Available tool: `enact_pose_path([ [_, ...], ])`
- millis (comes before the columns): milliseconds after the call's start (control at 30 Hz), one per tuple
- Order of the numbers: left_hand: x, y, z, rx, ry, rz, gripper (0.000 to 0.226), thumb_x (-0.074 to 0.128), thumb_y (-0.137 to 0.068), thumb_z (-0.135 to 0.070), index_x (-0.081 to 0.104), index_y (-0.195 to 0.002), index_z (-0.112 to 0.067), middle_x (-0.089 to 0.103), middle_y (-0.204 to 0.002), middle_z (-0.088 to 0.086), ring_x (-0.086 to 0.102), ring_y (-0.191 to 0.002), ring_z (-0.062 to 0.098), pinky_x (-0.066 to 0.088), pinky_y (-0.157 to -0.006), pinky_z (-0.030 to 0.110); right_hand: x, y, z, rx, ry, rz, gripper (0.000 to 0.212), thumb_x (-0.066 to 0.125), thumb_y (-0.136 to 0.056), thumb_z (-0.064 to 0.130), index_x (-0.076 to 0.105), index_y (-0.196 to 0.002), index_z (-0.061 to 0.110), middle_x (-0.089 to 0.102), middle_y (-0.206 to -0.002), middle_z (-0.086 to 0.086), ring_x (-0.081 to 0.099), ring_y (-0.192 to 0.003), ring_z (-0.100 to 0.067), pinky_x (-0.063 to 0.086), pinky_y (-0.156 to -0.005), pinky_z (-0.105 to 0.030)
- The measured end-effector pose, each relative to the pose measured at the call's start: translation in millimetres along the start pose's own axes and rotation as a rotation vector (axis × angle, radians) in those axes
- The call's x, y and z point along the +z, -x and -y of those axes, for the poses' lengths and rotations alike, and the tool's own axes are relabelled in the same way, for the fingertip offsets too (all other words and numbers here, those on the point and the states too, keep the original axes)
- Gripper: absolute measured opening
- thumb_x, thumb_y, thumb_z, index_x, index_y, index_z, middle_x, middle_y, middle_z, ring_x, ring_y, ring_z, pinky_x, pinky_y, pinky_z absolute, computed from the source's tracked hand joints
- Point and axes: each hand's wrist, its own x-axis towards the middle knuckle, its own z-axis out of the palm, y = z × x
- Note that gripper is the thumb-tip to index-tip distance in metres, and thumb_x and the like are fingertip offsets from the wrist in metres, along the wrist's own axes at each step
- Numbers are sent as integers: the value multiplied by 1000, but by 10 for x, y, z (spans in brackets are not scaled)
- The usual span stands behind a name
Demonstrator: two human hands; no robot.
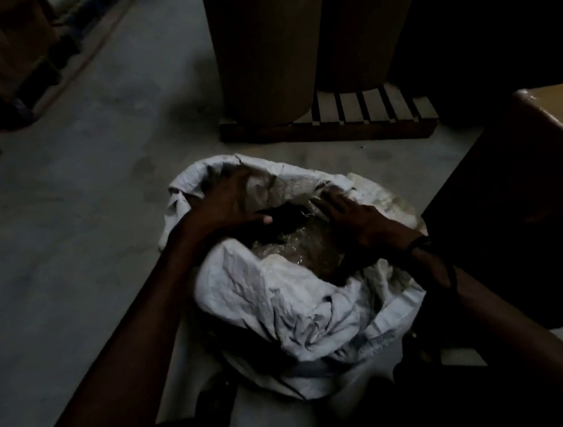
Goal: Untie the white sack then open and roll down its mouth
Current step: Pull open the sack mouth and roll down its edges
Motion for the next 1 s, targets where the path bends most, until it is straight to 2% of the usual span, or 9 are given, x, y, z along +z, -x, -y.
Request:
enact_pose_path([
  [100,25,-345,269,60,4,-71,110,68,-51,-82,47,-143,-24,49,-148,6,45,-139,27,33,-118,44,24,62,82,-9,75,32,92,28,-90,60,-11,-164,23,-12,-174,-9,-2,-162,-26,29,-121,-44],
  [233,108,-361,60,13,-105,11,114,76,-61,-69,31,-154,-21,29,-162,12,21,-153,32,20,-123,54,-127,134,-5,-168,-221,-56,91,62,-89,54,22,-164,20,24,-171,-9,26,-158,-28,34,-122,-45],
  [367,389,18,-184,-19,-193,191,60,69,-89,-48,55,-137,-14,57,-138,15,53,-130,32,44,-100,35,-187,37,-64,-269,-251,-157,69,55,-96,59,46,-155,25,46,-160,-6,43,-149,-29,44,-114,-47],
  [467,579,473,-379,182,-256,415,55,43,-97,-56,66,-127,-17,61,-138,9,57,-127,28,44,-104,34,-282,-84,-156,-212,114,-111,88,34,-83,85,39,-157,38,31,-169,1,24,-158,-23,35,-115,-45],
  [567,549,727,-370,348,-349,676,45,30,-110,-34,54,-140,-11,50,-150,15,49,-136,30,35,-110,31,-438,-162,-404,-107,312,-26,81,63,-92,58,21,-161,46,8,-174,8,7,-162,-20,32,-116,-45],
  [700,459,738,-257,381,123,1063,25,58,-94,4,56,-113,19,59,-115,44,58,-104,35,40,-97,18,-754,-151,-451,1,263,77,87,74,-92,41,21,-161,46,-2,-174,14,1,-162,-28,28,-122,-52],
  [767,296,750,-349,65,185,821,32,56,-100,-17,65,-115,9,67,-116,32,65,-100,30,46,-82,17,-822,-68,-309,-11,242,52,73,70,-96,33,33,-159,40,9,-174,10,7,-161,-28,26,-122,-49],
  [867,232,584,-228,155,46,298,29,59,-100,-25,69,-123,-12,69,-127,10,65,-114,23,48,-94,28,-758,212,30,-175,199,-231,50,71,-95,28,59,-144,24,44,-162,-2,31,-155,-27,35,-117,-41],
  [1000,65,246,14,80,15,241,52,60,-100,-14,44,-147,-1,49,-150,18,48,-139,31,34,-111,26,-569,520,220,-148,-237,-125,64,71,-95,32,50,-149,5,49,-155,-18,44,-146,-30,26,-121,-29],
])
